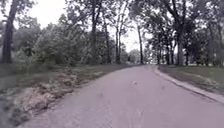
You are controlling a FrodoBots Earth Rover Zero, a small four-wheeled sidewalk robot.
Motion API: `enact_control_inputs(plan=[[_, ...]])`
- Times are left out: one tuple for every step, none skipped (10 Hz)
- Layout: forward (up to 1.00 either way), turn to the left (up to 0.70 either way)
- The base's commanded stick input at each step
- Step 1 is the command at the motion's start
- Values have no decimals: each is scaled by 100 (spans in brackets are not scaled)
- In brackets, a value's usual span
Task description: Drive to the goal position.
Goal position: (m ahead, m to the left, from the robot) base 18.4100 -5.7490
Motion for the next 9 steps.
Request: enact_control_inputs(plan=[[70, 0], [70, 0], [70, 0], [70, 0], [70, 0], [70, 0], [70, 0], [70, -4], [70, -13]])
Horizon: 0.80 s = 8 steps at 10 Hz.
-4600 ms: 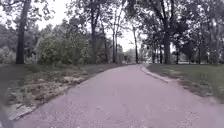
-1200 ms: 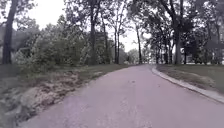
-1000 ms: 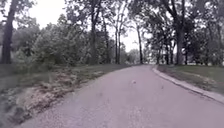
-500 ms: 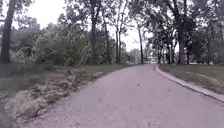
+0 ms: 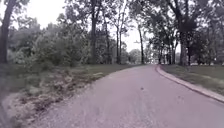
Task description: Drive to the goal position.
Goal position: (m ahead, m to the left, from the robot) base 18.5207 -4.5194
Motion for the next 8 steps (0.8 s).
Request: enact_control_inputs(plan=[[70, -14], [70, -14], [70, -14], [70, -13], [70, -12], [70, -12], [70, -10], [70, -4]])
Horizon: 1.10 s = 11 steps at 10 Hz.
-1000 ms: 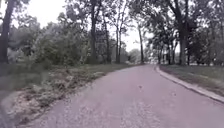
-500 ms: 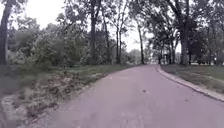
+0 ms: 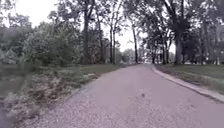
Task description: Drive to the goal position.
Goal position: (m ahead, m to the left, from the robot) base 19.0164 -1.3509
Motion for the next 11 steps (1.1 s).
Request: enact_control_inputs(plan=[[70, 0], [70, 0], [70, 0], [70, 0], [70, 0], [70, 0], [70, 0], [70, 0], [70, -2], [70, -9], [70, -13]])
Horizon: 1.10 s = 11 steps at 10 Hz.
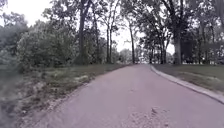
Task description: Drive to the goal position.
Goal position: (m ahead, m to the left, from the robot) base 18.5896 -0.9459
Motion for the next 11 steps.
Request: enact_control_inputs(plan=[[70, -12], [70, -2], [70, 0], [70, 0], [70, -2], [70, -13], [70, -14], [70, -4], [70, -1], [70, 0], [70, 0]])
